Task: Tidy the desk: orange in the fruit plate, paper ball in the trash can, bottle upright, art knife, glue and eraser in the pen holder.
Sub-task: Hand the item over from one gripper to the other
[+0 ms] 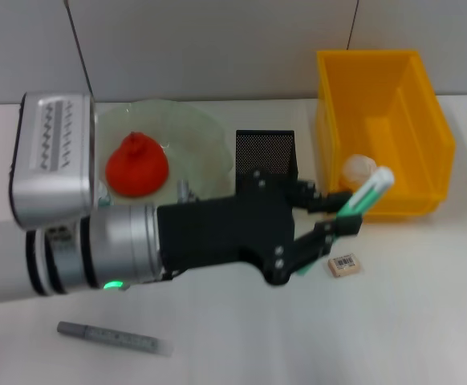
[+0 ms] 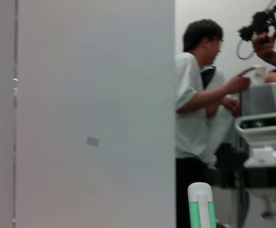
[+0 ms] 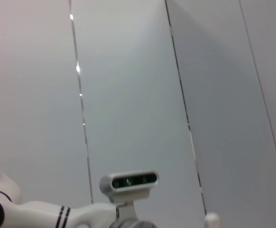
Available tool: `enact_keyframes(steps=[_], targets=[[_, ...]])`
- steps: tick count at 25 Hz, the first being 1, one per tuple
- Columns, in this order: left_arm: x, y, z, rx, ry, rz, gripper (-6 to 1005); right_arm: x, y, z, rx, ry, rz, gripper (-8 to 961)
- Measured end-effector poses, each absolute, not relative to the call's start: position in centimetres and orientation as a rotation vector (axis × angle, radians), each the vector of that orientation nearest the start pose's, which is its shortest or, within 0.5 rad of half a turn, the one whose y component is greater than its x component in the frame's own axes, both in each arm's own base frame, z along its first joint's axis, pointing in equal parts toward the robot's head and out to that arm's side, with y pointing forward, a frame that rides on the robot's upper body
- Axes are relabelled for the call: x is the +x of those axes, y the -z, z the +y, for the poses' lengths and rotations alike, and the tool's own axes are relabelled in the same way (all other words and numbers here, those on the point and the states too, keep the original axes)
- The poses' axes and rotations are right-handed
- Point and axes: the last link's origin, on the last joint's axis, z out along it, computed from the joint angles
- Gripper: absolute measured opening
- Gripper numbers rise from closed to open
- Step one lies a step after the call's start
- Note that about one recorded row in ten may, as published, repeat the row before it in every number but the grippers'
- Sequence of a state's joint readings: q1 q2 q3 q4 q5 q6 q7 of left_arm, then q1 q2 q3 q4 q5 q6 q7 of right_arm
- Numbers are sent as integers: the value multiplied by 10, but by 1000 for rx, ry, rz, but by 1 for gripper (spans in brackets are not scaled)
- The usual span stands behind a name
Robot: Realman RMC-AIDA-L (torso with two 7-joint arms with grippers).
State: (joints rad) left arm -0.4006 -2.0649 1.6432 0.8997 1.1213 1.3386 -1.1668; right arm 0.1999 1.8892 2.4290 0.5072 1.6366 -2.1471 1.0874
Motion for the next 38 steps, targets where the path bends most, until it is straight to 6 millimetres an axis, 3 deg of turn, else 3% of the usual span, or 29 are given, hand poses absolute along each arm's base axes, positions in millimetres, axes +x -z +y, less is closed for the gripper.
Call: enact_keyframes(steps=[4,12,38], targets=[[-152,55,288,-2852,1130,-2,190,301,-102,205,-2501,-1384,242,697],[-157,57,276,-2932,1117,70,190,287,-83,212,-2551,-1453,259,693],[-155,62,275,-2947,1128,121,190,264,-40,232,-2662,-1456,310,683]])
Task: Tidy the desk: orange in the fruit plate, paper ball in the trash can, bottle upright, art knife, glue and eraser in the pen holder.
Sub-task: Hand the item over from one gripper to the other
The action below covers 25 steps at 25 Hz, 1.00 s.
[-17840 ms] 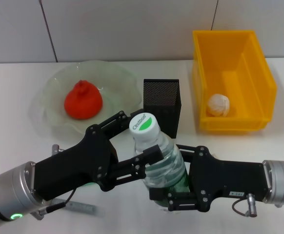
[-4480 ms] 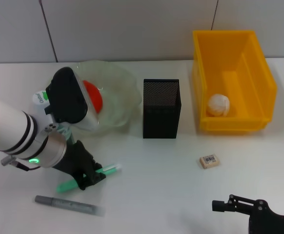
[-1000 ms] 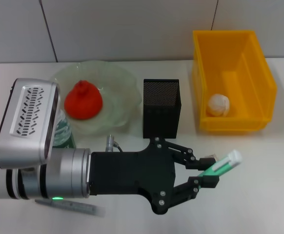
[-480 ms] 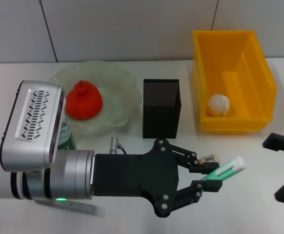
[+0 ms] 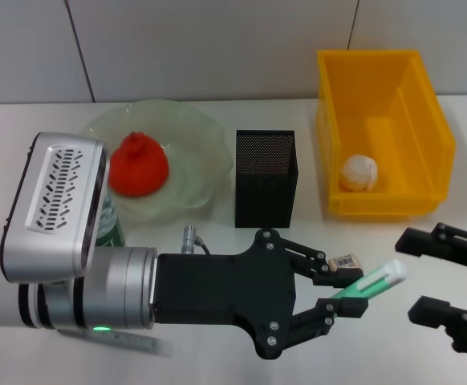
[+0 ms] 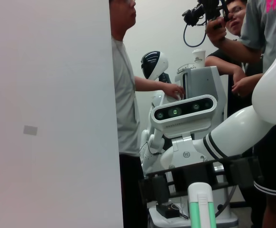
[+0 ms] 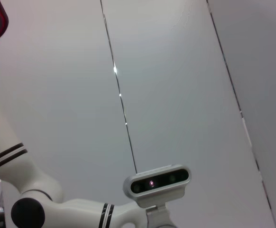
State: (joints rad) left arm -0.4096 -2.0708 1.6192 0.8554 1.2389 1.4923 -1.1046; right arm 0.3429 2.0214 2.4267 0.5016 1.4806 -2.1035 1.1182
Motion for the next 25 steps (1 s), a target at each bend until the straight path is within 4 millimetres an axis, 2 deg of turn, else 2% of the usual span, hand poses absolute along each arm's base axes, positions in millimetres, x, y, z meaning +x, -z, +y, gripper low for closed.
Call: enact_keyframes(steps=[6,20,25], targets=[[-154,62,274,-2955,1135,124,190,260,-34,235,-2682,-1449,305,680],[-152,62,274,-2963,1143,126,191,257,-28,238,-2717,-1427,304,558],[-152,62,274,-2964,1144,127,191,255,-27,239,-2721,-1430,294,458]])
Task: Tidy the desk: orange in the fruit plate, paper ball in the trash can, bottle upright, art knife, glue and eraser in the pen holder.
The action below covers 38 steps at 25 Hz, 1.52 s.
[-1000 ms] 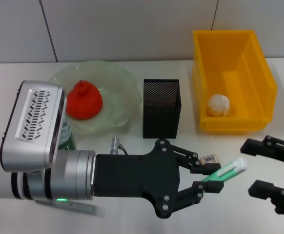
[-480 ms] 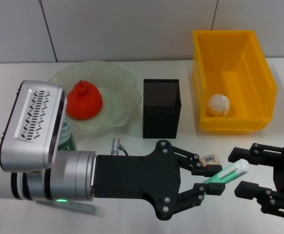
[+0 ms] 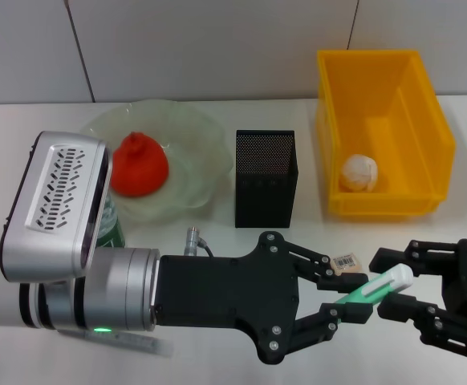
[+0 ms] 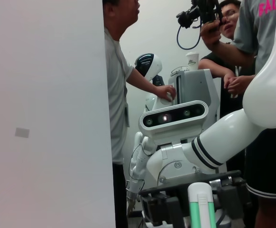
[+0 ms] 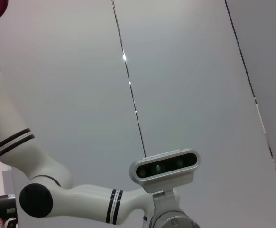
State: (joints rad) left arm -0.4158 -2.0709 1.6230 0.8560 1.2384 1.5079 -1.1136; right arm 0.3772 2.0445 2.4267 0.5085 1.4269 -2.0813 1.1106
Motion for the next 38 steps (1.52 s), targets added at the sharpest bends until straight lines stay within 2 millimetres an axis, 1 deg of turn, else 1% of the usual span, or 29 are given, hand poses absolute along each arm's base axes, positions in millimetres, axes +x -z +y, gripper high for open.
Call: enact_keyframes(steps=[4,11,16,21,22,27,35,38], targets=[[-152,62,273,-2968,1146,129,191,253,-25,240,-2732,-1427,288,427],[-152,62,273,-2973,1146,126,191,252,-26,240,-2732,-1422,259,238],[-153,64,274,-2988,1142,94,191,251,-26,239,-2727,-1431,210,204],[-153,65,275,-3003,1137,62,191,250,-27,236,-2729,-1448,187,203],[-155,67,275,-3019,1109,63,191,250,-27,236,-2730,-1449,186,202],[-156,69,275,-3023,1095,73,367,252,-27,234,-2725,-1449,194,201],[-158,69,274,-3027,1095,64,560,254,-31,233,-2699,-1459,192,197],[-162,68,274,-3020,1091,41,632,255,-34,234,-2685,-1463,187,195]])
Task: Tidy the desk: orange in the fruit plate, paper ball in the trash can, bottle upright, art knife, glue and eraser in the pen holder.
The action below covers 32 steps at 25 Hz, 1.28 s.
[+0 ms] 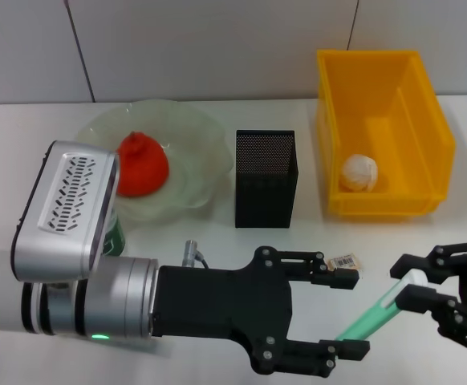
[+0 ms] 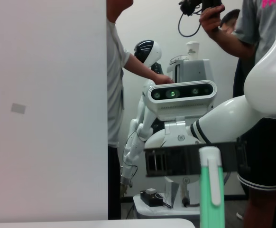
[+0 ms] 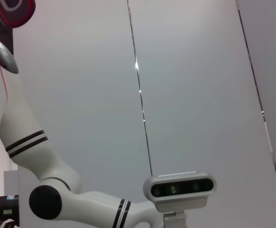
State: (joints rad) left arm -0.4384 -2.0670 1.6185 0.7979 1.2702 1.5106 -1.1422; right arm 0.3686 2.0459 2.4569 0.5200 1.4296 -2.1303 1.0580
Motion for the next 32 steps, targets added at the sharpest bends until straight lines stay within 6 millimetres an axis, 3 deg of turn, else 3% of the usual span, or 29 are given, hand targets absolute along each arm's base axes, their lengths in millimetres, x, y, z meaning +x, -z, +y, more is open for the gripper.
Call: enact_keyframes(steps=[17,18,25,32], targets=[[-180,69,269,-3000,1074,-49,676,256,-48,246,-2578,-1445,160,193],[-190,68,269,-2968,1071,-85,676,256,-49,249,-2570,-1437,154,193],[-202,67,265,-2939,1064,-130,677,244,-49,278,-2495,-1388,99,193],[-209,67,260,-2927,1060,-151,679,219,-39,325,-2428,-1289,66,192]])
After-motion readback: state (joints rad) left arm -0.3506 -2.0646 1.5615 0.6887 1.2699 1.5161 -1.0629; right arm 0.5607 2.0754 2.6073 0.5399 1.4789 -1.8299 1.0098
